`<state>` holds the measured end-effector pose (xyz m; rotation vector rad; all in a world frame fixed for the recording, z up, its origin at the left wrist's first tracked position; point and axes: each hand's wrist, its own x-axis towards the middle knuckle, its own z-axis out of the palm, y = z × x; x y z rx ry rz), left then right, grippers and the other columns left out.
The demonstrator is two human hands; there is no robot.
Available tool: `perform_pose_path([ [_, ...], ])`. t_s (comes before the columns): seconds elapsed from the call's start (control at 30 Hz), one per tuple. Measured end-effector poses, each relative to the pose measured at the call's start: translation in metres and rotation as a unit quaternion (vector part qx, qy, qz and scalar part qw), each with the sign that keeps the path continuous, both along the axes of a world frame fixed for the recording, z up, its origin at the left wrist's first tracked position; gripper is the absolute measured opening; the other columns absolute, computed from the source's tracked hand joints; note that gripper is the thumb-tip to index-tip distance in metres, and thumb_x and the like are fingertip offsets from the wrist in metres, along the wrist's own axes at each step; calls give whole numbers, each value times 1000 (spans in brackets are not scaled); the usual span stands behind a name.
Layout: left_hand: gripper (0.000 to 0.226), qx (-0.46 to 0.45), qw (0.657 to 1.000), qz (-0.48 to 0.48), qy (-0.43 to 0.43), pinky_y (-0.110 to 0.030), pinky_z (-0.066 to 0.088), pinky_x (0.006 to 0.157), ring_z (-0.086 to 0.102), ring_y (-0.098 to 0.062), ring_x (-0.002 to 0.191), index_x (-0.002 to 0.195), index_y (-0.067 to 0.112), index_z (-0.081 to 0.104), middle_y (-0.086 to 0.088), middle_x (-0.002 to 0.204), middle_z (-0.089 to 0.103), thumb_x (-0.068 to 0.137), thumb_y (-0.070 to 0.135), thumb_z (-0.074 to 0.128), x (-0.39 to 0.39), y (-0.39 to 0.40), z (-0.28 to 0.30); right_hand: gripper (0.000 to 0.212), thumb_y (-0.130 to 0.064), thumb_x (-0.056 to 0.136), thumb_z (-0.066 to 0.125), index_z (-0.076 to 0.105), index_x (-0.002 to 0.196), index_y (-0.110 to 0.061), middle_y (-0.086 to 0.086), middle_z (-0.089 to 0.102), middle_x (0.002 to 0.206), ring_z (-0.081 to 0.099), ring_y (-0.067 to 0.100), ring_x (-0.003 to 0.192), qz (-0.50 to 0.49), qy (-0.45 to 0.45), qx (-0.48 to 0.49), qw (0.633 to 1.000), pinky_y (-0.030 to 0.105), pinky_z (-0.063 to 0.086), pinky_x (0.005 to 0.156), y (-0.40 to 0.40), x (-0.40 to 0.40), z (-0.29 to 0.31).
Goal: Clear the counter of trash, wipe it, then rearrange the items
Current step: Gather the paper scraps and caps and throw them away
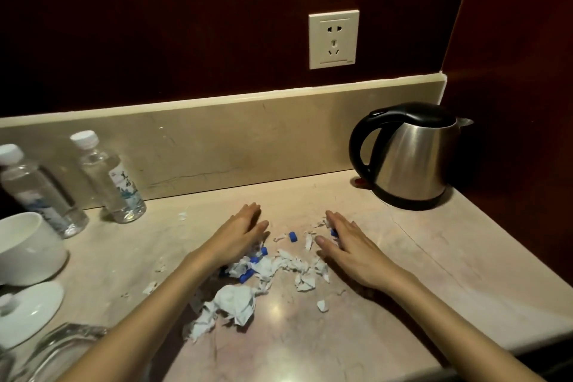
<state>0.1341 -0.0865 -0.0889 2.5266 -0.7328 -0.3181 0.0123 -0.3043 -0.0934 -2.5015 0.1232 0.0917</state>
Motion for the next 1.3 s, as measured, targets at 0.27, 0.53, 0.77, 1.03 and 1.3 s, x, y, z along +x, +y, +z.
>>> perform_pose_path([
  [0.27, 57, -64, 995, -51, 63, -28, 32, 112, 41, -10, 134, 149, 16, 27, -2, 151, 39, 99, 42, 37, -26, 19, 9, 69, -59, 95, 29, 7, 153, -28, -7, 10, 161, 9, 7, 147, 110, -7, 37, 993, 29, 9, 120, 54, 14, -7],
  [0.53, 67, -7, 990, 140, -17, -38, 15, 120, 16, -20, 147, 152, 11, 11, -10, 160, 14, 99, 46, 32, 17, 88, 10, 64, -56, 89, 34, 30, 146, -28, -12, 36, 150, 37, -1, 131, 119, -29, 189, 974, 16, 28, 106, 60, 30, -3],
  [0.77, 70, 57, 987, 150, -17, -40, 3, 120, 2, -20, 149, 153, 9, 6, -10, 161, 4, 100, 50, 26, 26, 89, -7, 64, -57, 88, 36, 33, 145, -28, -10, 41, 148, 41, 0, 130, 137, -38, 182, 973, 18, 30, 107, 58, 38, -9],
  [1.03, 57, -1, 999, 46, -18, -30, 15, 119, 18, -11, 145, 152, 17, 21, -3, 157, 24, 101, 43, 31, -27, 65, -2, 63, -56, 90, 34, 35, 145, -26, -9, 43, 146, 41, 2, 131, 151, -58, 168, 972, 21, 31, 108, 60, 43, -13],
  [1.3, 59, -48, 997, 65, -6, -34, 18, 119, 27, -8, 141, 149, 22, 28, 0, 154, 31, 97, 50, 30, -76, 76, 13, 75, -73, 85, 28, 37, 144, -27, -8, 47, 144, 47, 6, 127, 187, -67, 148, 969, 29, 38, 107, 67, 58, -15],
])
